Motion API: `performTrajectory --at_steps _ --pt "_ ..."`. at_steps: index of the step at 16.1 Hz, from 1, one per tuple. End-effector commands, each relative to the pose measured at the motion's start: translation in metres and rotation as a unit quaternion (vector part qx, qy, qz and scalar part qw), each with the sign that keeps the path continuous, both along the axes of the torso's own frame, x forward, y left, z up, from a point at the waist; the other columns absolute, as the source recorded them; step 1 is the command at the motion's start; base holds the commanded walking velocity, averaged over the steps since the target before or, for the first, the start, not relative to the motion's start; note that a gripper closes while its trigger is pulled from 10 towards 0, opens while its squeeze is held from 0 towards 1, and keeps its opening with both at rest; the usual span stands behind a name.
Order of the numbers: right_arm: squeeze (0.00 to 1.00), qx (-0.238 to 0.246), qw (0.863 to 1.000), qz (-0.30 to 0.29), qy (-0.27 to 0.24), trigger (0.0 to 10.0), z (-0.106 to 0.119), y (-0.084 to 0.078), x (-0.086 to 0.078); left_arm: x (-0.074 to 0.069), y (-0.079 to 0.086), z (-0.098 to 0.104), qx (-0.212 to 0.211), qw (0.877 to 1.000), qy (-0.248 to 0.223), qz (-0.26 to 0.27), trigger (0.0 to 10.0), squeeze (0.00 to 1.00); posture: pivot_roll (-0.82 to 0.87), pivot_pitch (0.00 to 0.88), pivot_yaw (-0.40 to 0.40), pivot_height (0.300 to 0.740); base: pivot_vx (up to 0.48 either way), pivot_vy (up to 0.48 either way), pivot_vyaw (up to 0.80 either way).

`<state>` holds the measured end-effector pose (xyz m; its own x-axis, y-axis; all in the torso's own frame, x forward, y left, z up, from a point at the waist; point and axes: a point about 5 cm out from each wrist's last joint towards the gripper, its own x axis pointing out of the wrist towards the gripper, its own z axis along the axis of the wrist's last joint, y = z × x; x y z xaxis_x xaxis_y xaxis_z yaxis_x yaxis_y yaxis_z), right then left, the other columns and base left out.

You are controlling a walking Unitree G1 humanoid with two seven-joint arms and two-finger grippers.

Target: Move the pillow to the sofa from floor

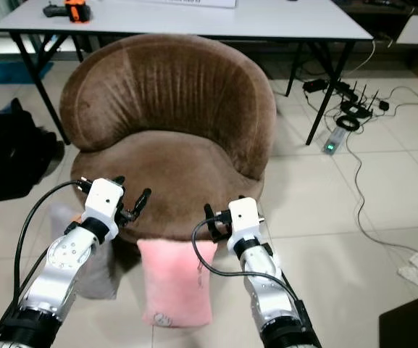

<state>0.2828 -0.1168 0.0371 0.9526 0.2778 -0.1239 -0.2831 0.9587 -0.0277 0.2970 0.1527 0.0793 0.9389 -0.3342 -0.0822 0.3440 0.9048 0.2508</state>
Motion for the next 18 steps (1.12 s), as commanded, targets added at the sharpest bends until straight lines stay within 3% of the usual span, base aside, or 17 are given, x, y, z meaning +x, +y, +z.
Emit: performTrajectory --at_steps 1,4,6,11,15,18 --pt "0.00 -0.003 1.000 0.006 -0.004 10.0 0.003 0.000 0.002 0.001 -0.002 -0.003 0.006 1.000 0.006 0.002 10.0 0.00 -0.02 0.064 -0.018 0.740 0.454 0.000 0.00" --pt "0.00 -0.005 1.000 0.012 -0.002 10.0 0.003 0.001 0.001 0.000 -0.003 -0.007 0.023 1.000 0.011 0.000 10.0 0.00 -0.02 0.071 -0.019 0.740 0.435 0.000 0.00" --pt "0.00 -0.006 1.000 0.017 0.000 10.0 0.002 0.003 -0.001 0.000 -0.005 -0.013 0.056 0.998 0.021 -0.004 10.0 0.00 -0.03 0.076 -0.022 0.740 0.324 -0.339 0.00" --pt "0.00 -0.008 1.000 0.019 0.006 10.0 0.001 0.003 -0.004 -0.001 -0.007 -0.015 0.052 0.998 0.022 -0.005 10.0 0.00 -0.04 0.086 -0.018 0.740 0.000 0.000 0.00" --pt "0.00 -0.008 1.000 0.023 0.008 10.0 0.001 0.004 -0.004 -0.002 -0.012 -0.015 0.053 0.998 0.021 -0.014 10.0 0.00 -0.04 0.089 -0.021 0.740 0.000 -0.428 0.00" --pt "0.00 -0.012 0.999 0.028 0.009 10.0 0.002 0.004 -0.004 0.000 -0.009 -0.017 0.051 0.998 0.023 0.009 10.0 0.00 -0.04 0.092 -0.029 0.740 0.000 0.000 0.00"
